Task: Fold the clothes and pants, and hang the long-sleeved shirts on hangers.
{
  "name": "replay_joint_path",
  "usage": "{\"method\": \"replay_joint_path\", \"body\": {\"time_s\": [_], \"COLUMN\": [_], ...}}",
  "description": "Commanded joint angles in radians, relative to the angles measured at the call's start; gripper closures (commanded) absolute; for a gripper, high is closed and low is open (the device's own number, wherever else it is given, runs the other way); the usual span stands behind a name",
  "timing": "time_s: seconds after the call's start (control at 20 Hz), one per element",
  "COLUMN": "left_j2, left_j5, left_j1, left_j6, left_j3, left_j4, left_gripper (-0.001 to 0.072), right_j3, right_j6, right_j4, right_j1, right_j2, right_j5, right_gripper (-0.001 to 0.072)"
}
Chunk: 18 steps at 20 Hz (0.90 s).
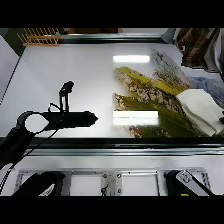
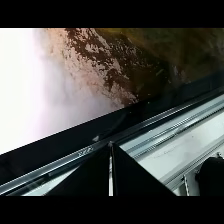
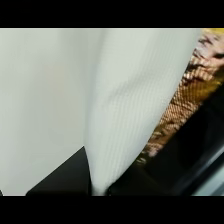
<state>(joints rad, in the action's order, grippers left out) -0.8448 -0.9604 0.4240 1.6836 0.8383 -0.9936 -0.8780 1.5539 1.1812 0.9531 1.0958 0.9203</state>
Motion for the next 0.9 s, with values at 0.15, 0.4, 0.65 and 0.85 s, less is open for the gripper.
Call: {"method": "replay_joint_path", "body": {"time_s": [0.15,0.4,0.65,0.85], "left_j2": [0.065,0.103,0.102,0.102], "left_j5": [0.072,0.065,0.065,0.067], "left_j1": [0.012,0.012,0.012,0.012], "left_j6": [0.0,0.0,0.0,0.0], "left_j3": [0.0,0.0,0.0,0.0], "left_j4": [-0.009,-0.008,-0.009,-0.008], "left_gripper": [0.0696,0.0695,0.0695,0.0695], "right_j3": [0.216,0.218,0.024,-0.003], "right_j6": [0.138,0.061,0.029,-0.132], "right_j4": [0.152,0.207,0.137,-0.276], "right_j1": [0.023,0.025,-0.003,-0.23], "right_j2": [-0.154,-0.193,-0.29,-0.391], "right_j5": [0.038,0.103,0.061,0.021], "right_gripper": [0.0698,0.0088,0.0083,0.0083]}}
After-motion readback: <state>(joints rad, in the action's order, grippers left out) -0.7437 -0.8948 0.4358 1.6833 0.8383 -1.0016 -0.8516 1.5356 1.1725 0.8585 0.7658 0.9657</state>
